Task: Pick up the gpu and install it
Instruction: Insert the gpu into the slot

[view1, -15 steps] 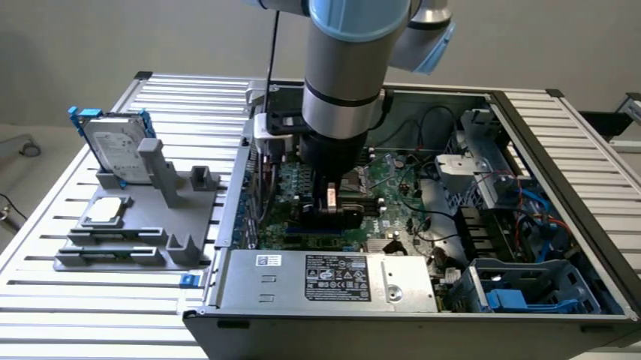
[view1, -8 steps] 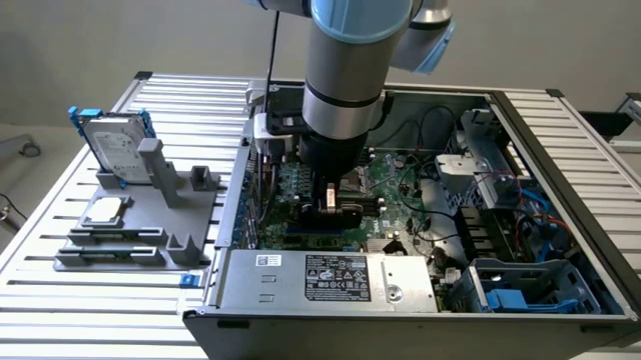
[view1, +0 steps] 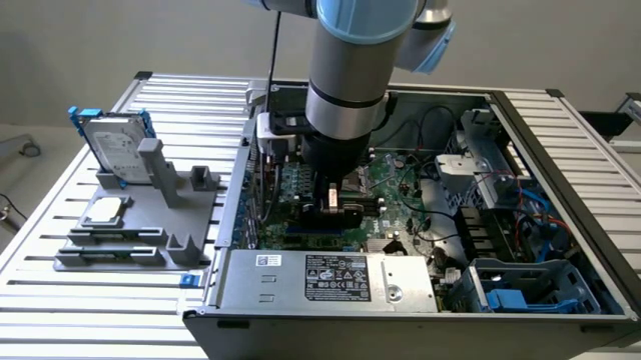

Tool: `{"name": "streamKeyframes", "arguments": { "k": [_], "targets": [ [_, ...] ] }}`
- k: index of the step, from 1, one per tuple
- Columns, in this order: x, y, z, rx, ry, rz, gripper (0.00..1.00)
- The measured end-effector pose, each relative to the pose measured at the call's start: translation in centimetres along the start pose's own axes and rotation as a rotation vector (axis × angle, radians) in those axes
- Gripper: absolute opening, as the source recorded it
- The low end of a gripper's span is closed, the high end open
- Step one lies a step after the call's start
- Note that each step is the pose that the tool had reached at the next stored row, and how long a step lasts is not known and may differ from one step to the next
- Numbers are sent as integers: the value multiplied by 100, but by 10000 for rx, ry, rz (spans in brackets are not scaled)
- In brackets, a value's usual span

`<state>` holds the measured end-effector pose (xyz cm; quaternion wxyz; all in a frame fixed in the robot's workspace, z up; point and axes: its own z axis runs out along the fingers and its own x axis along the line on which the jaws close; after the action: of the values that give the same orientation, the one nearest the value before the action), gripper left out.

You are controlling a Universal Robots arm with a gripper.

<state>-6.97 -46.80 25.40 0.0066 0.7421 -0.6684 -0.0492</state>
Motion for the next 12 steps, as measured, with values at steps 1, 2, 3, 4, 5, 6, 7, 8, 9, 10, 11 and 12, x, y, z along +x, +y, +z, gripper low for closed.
{"name": "streamKeyframes", "arguments": {
  "k": [1,2,3,4,5,6,7,8,9,10,11,12],
  "targets": [
    [1,-4,0,-4,-7,-3,27],
    [2,-5,1,-8,-15,-6,27],
    [3,-5,2,-12,-22,-7,27],
    [3,-6,4,-16,-28,-8,27],
    [4,-6,5,-20,-33,-9,27],
    [5,-6,6,-25,-35,-8,27],
    [5,-6,7,-30,-35,-8,27],
    [6,-6,7,-34,-35,-8,27],
    [6,-6,8,-39,-36,-8,27],
    [6,-6,10,-47,-38,-8,27],
    [6,-7,11,-57,-40,-8,27],
    [6,-7,11,-72,-42,-8,27]
  ]
}}
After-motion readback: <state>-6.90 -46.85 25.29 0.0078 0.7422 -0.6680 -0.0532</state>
